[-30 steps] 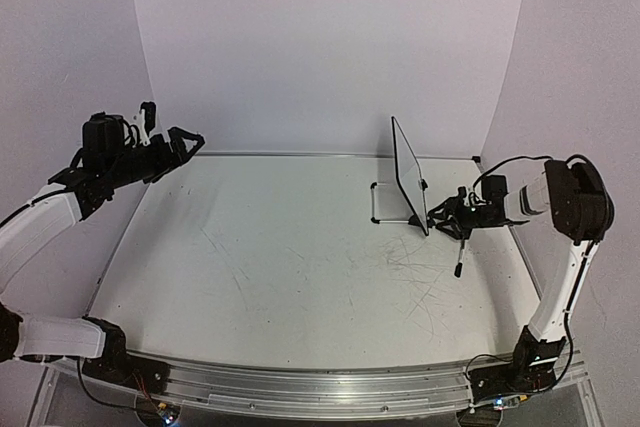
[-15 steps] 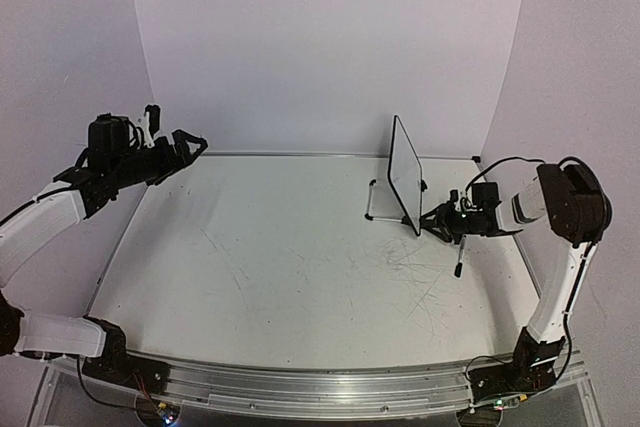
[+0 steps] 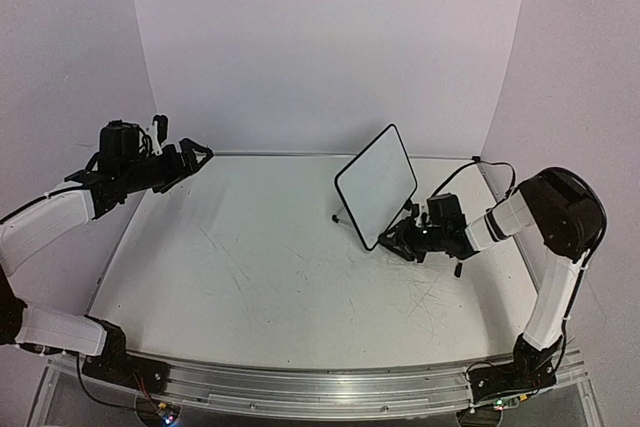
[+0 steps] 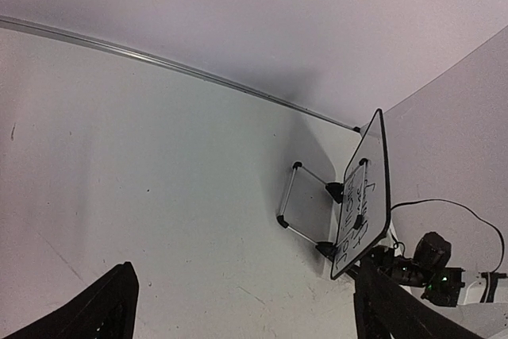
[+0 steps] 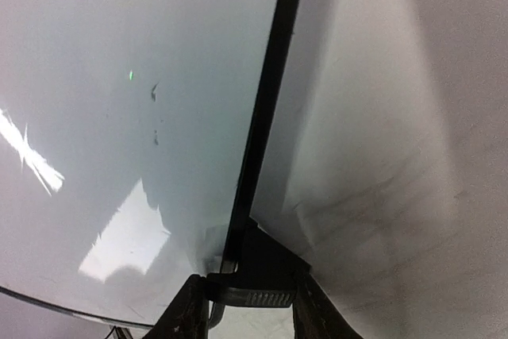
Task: Write a sentence on the whiteboard
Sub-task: Move the whiteboard to the center of the board.
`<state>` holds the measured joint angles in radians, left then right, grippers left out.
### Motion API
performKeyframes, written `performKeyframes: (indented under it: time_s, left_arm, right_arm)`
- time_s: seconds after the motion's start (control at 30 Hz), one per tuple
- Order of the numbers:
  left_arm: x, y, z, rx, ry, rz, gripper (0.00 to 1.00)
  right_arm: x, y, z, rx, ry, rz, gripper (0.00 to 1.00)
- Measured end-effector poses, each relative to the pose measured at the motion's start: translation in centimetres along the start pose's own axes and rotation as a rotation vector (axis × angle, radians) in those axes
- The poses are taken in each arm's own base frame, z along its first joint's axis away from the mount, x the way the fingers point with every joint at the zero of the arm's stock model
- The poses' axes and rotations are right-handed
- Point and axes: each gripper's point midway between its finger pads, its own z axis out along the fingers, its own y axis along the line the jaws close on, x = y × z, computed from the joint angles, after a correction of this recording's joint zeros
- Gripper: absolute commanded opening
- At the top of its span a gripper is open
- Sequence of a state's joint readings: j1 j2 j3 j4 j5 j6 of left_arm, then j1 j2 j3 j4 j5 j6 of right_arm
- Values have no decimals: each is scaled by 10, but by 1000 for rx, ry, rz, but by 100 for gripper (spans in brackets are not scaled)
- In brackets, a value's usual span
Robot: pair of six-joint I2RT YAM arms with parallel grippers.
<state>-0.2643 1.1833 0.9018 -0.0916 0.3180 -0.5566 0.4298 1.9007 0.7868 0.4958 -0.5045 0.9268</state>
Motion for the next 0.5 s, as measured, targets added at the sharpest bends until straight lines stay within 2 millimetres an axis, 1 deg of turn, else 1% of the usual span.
performKeyframes:
  time_s: [0.1,0.13,0.3,0.4,0.5]
  left_arm:
    - [7,4,3,-2,11,-11,95]
    - [11,5,3,-4,17,-17,95]
    - [22,12,6,-14,35,-34,95]
    - [27,16,7,-18,40,-37,95]
    - [34,21,8,-27,53,-46,95]
  right_arm:
    - [33,20,12,-13,41,-18,36]
    - [47,27,16,-20,63,-25,37]
    - [102,56,27,-53,137,-56,39]
    - [124,67,35,-67,161,-62,40]
    - [135,74,43,-76,169,-66,42]
